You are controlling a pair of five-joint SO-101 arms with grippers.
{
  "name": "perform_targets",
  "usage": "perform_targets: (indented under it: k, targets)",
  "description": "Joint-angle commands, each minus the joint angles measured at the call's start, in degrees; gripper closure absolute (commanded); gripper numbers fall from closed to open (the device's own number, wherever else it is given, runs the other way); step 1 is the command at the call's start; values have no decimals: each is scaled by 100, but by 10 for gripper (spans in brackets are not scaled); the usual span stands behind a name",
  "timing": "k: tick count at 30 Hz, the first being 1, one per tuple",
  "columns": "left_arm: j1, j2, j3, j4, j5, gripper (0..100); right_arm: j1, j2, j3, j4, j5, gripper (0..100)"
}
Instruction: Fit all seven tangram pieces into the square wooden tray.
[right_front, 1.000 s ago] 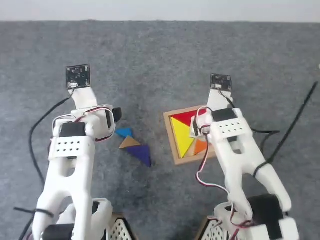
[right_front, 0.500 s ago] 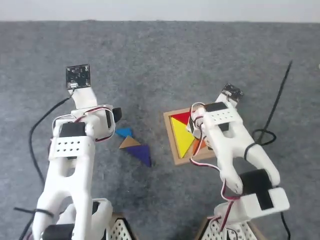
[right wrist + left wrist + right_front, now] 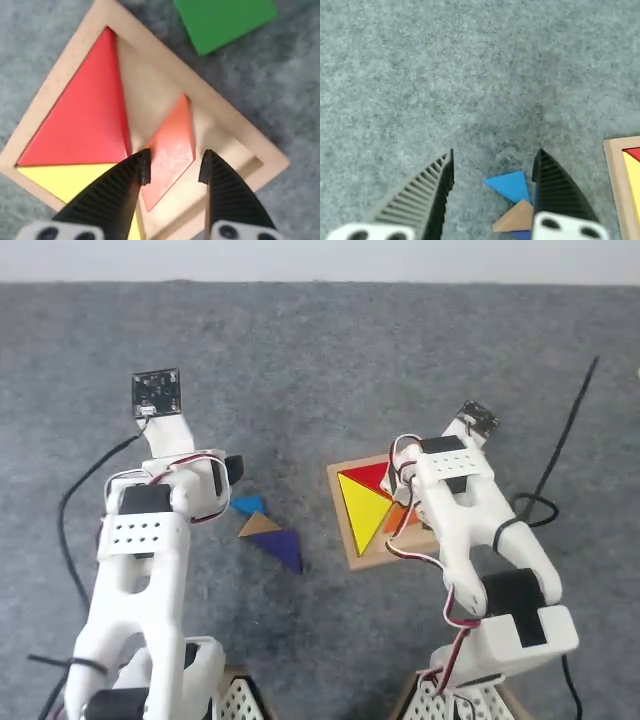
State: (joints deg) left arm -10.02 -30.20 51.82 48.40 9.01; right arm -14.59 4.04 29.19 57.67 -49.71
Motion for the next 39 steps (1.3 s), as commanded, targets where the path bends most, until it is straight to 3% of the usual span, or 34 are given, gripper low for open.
perform_targets:
  k: [1, 18, 27, 39]
  targets:
    - [9, -18, -31, -123, -9, 750, 66, -31, -360, -31, -193, 821]
    - [9, -18, -40, -123, -18, 750, -4, -910, -343, 251, -387, 823]
    - [9, -18, -40, -123, -18, 750, -233, -242, -264, -347, -642, 823]
    - [18, -18, -40, -123, -18, 750, 13, -127, -484, 207, -615, 823]
